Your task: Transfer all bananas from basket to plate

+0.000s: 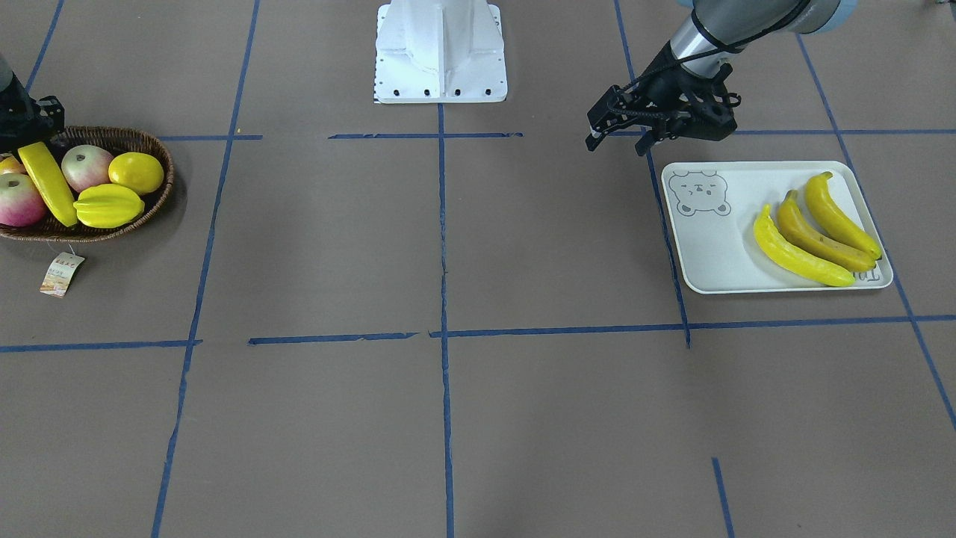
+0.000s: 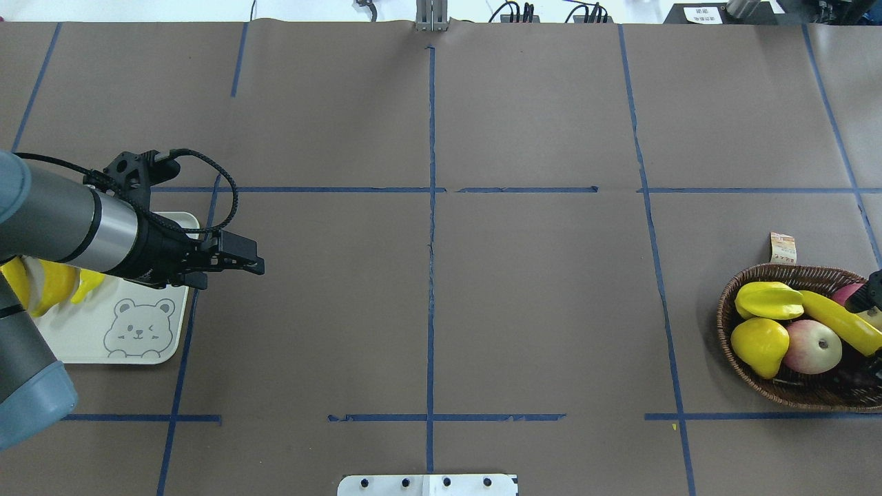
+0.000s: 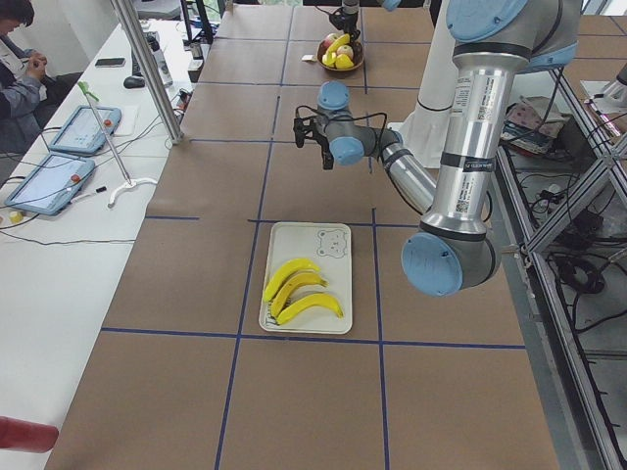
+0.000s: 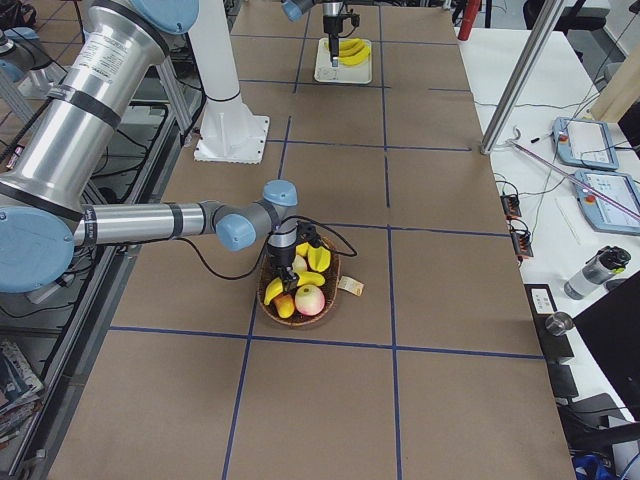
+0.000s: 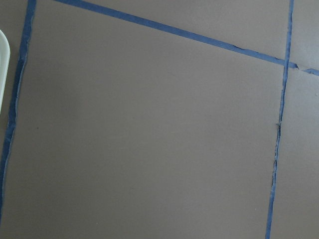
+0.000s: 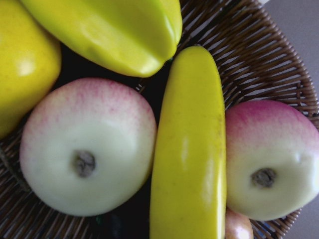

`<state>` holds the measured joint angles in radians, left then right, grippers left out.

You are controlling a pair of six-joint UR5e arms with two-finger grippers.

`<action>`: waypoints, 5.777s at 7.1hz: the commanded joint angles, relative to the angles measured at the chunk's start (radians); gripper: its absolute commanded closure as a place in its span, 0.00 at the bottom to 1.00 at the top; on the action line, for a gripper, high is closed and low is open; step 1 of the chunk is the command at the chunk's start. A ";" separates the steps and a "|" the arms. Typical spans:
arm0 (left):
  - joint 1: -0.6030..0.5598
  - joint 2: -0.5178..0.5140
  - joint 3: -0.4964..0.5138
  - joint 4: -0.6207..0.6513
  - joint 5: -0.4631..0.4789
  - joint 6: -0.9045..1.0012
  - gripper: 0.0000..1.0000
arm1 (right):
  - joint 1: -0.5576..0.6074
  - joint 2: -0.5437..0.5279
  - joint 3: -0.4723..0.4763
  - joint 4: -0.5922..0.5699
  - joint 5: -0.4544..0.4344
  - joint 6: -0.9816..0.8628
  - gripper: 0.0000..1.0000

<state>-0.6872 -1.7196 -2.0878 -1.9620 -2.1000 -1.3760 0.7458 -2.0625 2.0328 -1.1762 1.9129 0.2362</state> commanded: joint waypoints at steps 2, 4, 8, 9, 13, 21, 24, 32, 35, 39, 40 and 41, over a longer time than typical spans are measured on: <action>0.000 -0.002 -0.002 0.000 0.000 0.000 0.00 | 0.091 0.010 0.013 0.001 0.008 -0.003 0.91; 0.000 -0.005 -0.003 -0.003 0.002 -0.002 0.00 | 0.192 0.015 0.052 0.000 0.075 -0.002 0.95; 0.006 -0.083 -0.002 -0.012 0.055 -0.005 0.00 | 0.262 0.221 0.041 0.013 0.242 0.221 0.97; 0.017 -0.101 0.002 -0.014 0.057 -0.002 0.00 | 0.262 0.301 0.038 0.013 0.280 0.336 0.97; 0.035 -0.207 0.072 -0.017 0.055 -0.006 0.01 | 0.109 0.533 0.030 0.116 0.244 0.868 0.96; 0.060 -0.426 0.262 -0.163 0.055 -0.226 0.01 | -0.526 0.769 -0.222 0.797 -0.526 1.258 0.96; 0.100 -0.466 0.341 -0.226 0.089 -0.238 0.01 | -0.554 0.805 -0.238 0.787 -0.572 1.256 0.96; 0.172 -0.534 0.417 -0.227 0.161 -0.285 0.31 | -0.556 0.806 -0.238 0.788 -0.574 1.256 0.96; 0.178 -0.531 0.417 -0.227 0.163 -0.285 0.41 | -0.554 0.805 -0.238 0.790 -0.574 1.256 0.96; 0.184 -0.529 0.419 -0.224 0.163 -0.287 0.71 | -0.554 0.806 -0.237 0.790 -0.580 1.255 0.96; 0.184 -0.528 0.417 -0.225 0.161 -0.291 0.92 | -0.554 0.805 -0.232 0.791 -0.578 1.250 0.94; 0.183 -0.525 0.416 -0.229 0.160 -0.304 1.00 | -0.553 0.815 -0.229 0.793 -0.578 1.256 0.47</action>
<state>-0.5039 -2.2471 -1.6705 -2.1878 -1.9386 -1.6692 0.1920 -1.2549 1.8000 -0.3853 1.3342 1.4897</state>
